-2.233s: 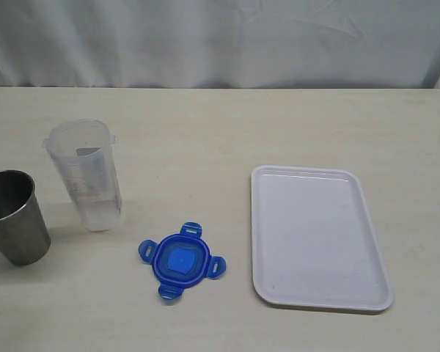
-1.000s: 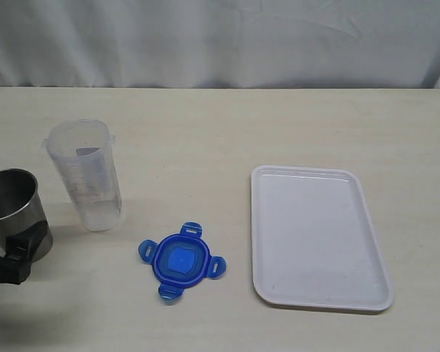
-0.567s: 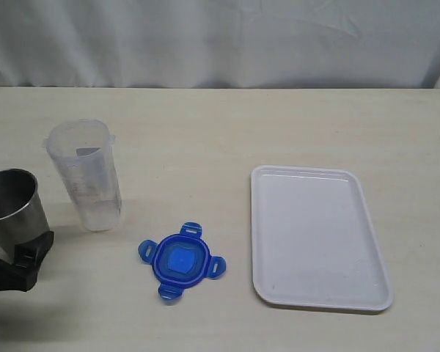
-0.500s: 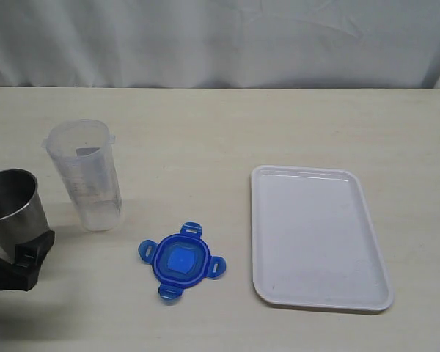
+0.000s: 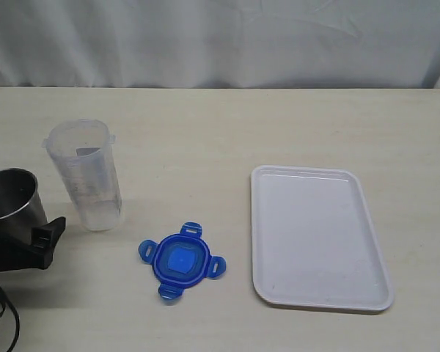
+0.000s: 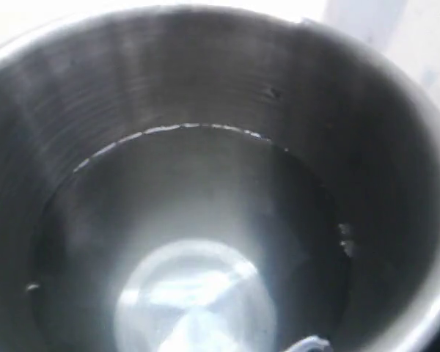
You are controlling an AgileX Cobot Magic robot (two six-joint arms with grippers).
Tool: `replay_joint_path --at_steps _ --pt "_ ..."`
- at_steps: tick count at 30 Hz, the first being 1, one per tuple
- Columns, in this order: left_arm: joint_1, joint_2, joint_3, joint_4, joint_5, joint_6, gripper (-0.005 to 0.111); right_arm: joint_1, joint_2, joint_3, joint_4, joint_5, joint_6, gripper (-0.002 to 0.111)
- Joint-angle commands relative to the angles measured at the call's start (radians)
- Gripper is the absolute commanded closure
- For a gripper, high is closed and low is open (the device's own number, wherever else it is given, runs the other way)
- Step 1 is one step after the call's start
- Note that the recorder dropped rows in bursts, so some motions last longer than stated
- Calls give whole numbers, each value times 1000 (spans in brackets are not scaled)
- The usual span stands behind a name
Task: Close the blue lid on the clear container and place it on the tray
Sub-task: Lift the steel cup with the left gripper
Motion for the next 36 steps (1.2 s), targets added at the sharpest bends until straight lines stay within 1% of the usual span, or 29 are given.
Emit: replay_joint_path --at_steps 1,22,25,29,36 --pt "2 5 -17 -5 14 -11 2 -7 -4 3 -2 -3 0 104" --pt "2 5 -17 -21 9 -11 2 -7 -4 3 -2 -3 0 104" --pt "2 5 -29 -23 51 -11 2 -7 -4 3 -2 -3 0 104" --pt "2 5 -72 17 161 -38 2 -7 -4 3 -2 -3 0 104" --pt "2 5 -76 11 150 -48 2 -7 -4 3 -2 -3 0 104"
